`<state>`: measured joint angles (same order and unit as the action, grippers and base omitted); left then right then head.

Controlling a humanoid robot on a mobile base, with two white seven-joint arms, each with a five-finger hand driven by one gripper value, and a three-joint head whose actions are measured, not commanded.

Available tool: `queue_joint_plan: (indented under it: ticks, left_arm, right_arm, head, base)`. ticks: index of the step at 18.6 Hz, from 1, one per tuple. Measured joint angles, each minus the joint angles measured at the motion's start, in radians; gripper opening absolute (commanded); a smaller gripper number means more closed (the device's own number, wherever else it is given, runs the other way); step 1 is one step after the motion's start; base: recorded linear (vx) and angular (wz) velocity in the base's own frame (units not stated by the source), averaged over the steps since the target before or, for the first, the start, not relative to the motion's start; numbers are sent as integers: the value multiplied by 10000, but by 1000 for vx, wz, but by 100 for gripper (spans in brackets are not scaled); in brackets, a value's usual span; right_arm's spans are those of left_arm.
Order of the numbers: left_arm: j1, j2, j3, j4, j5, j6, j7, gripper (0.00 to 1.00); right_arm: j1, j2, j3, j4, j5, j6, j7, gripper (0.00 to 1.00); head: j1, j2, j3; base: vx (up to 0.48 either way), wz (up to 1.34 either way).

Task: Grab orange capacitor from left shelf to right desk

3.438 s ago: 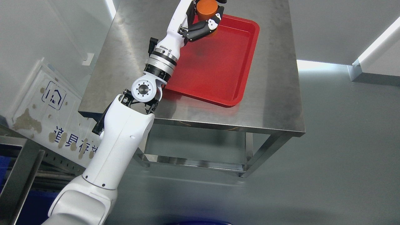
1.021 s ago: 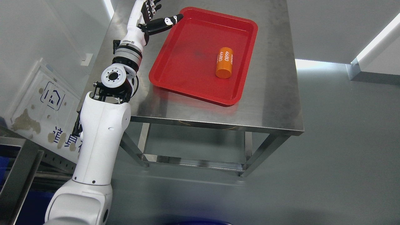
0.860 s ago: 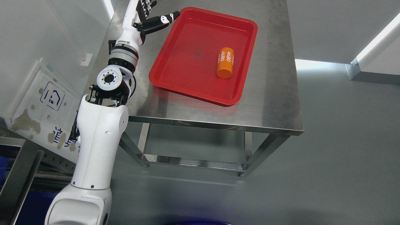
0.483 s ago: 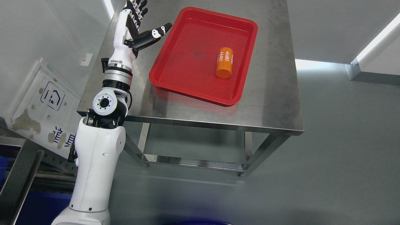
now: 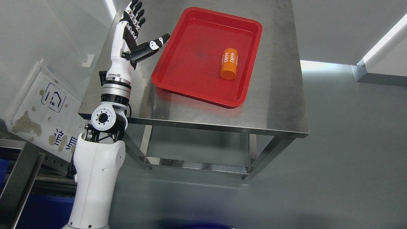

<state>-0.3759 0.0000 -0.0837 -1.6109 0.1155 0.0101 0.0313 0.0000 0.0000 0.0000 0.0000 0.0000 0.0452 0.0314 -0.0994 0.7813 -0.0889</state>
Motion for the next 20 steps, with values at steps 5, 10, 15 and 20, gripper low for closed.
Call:
queue_joint_plan:
  ticks: [5, 10, 15, 20]
  left_arm:
    - [129, 4, 70, -157, -6, -32, -3, 100]
    - [305, 153, 205, -253, -12, 27, -16, 100]
    - [856, 312, 366, -318, -17, -480, -21, 100]
    - [1206, 423, 538, -360, -18, -638, -21, 100]
  right_arm:
    - [0, 0, 0, 0, 0, -44, 0, 100]
    - [0, 0, 0, 0, 0, -50, -1, 100]
    - [0, 0, 0, 0, 0, -53, -2, 100]
    - [0, 0, 0, 0, 0, -53, -37, 100]
  head:
    - [0, 0, 0]
    - [0, 0, 0]
    - [0, 0, 0]
    - [0, 0, 0]
  base:
    - [0, 0]
    - [0, 0]
    - [0, 0]
    - [0, 0]
